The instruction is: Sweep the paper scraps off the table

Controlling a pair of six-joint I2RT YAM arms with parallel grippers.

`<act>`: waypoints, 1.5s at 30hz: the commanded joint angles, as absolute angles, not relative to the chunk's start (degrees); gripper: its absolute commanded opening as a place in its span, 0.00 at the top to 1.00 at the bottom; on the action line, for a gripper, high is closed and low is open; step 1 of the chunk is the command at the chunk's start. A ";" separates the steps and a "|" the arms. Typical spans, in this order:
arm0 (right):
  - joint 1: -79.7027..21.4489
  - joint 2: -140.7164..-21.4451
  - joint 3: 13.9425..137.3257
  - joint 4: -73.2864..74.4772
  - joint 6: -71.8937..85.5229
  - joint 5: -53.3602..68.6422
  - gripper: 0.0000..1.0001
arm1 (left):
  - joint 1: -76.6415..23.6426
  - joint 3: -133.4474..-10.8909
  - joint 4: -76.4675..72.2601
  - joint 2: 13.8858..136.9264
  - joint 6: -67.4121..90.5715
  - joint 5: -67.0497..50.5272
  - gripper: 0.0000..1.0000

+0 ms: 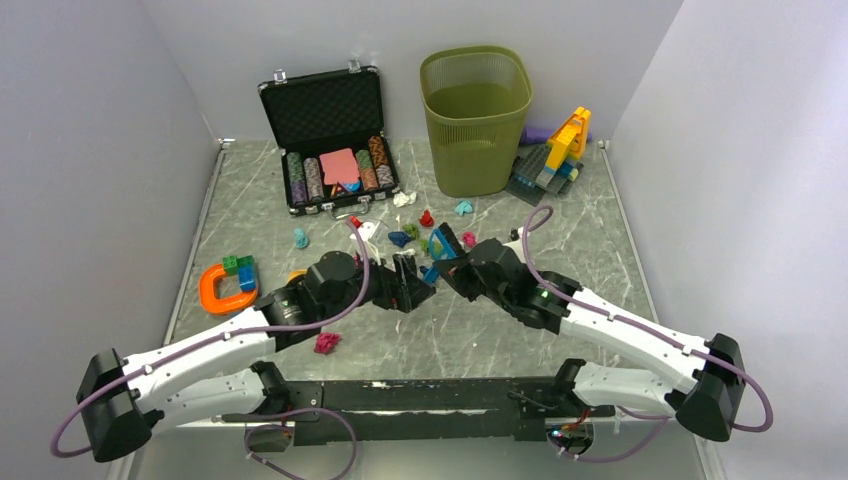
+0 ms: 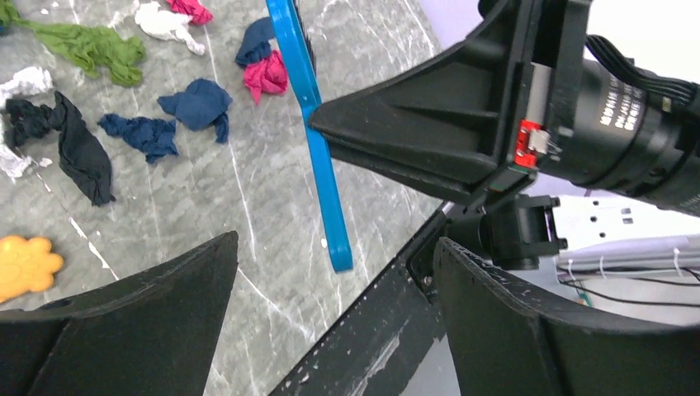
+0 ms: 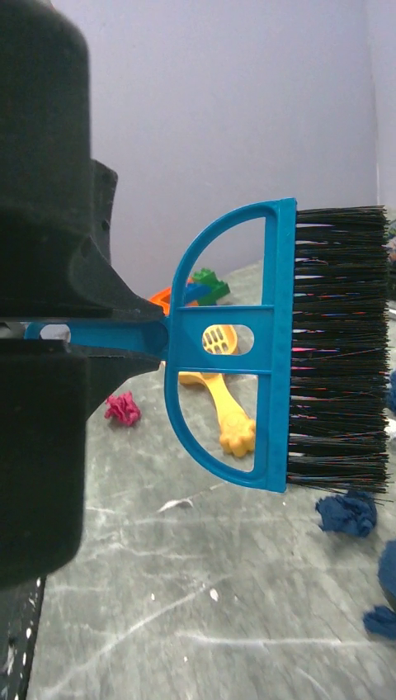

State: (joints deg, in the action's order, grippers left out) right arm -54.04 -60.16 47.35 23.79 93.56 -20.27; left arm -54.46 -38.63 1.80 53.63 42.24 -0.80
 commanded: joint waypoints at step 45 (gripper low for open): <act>-53.88 -54.07 51.21 27.43 82.87 -21.16 0.10 | -56.95 -43.70 8.01 53.60 40.94 16.48 1.00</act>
